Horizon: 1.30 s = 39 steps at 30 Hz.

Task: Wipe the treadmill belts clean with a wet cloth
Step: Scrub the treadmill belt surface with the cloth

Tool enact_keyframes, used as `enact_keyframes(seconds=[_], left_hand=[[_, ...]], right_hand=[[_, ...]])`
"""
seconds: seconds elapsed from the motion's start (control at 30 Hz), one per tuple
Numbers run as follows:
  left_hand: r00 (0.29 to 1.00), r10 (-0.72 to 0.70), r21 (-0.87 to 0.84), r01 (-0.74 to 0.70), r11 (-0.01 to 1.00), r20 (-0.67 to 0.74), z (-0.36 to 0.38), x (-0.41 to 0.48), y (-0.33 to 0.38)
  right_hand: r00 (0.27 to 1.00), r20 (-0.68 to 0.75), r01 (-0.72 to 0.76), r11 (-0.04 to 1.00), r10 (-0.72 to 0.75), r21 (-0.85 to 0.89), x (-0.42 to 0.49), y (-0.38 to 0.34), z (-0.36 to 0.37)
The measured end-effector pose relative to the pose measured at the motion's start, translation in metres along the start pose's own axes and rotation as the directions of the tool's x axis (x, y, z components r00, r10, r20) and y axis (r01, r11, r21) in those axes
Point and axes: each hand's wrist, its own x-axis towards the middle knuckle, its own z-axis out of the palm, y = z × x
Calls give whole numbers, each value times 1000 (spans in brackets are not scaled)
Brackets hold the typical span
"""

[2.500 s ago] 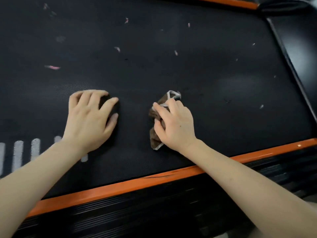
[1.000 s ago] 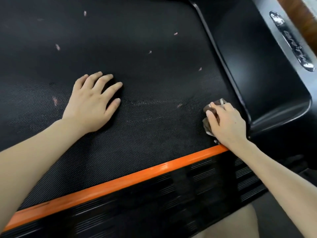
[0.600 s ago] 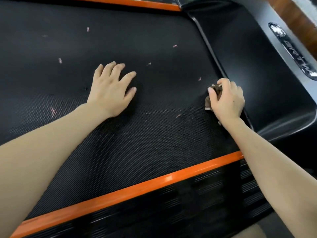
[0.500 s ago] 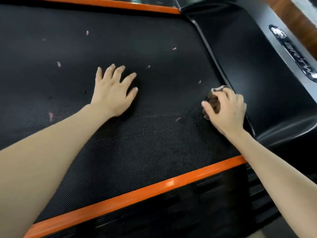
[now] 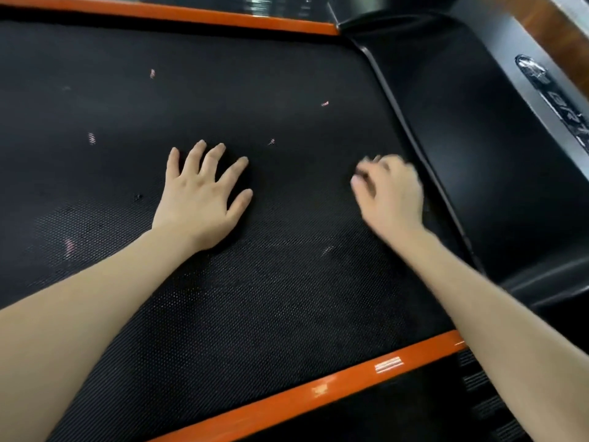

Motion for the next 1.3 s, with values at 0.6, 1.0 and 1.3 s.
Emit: enact_keyframes(seconds=[0.6,1.0,1.3], left_hand=[[1000,9,-18,-9,1000,-6,1,-1,-3],[1000,1,15,-1,1000,6,-14,57,-9],[999,-46,9,45,999,23,4,81,-14]], right_hand=[[942,-14,333,929,-336,160,-31,-6,-5],[994,-105,13,1000,-15,-25,67,34,32],[982,-142,126,992,-126,-6,97,44,43]])
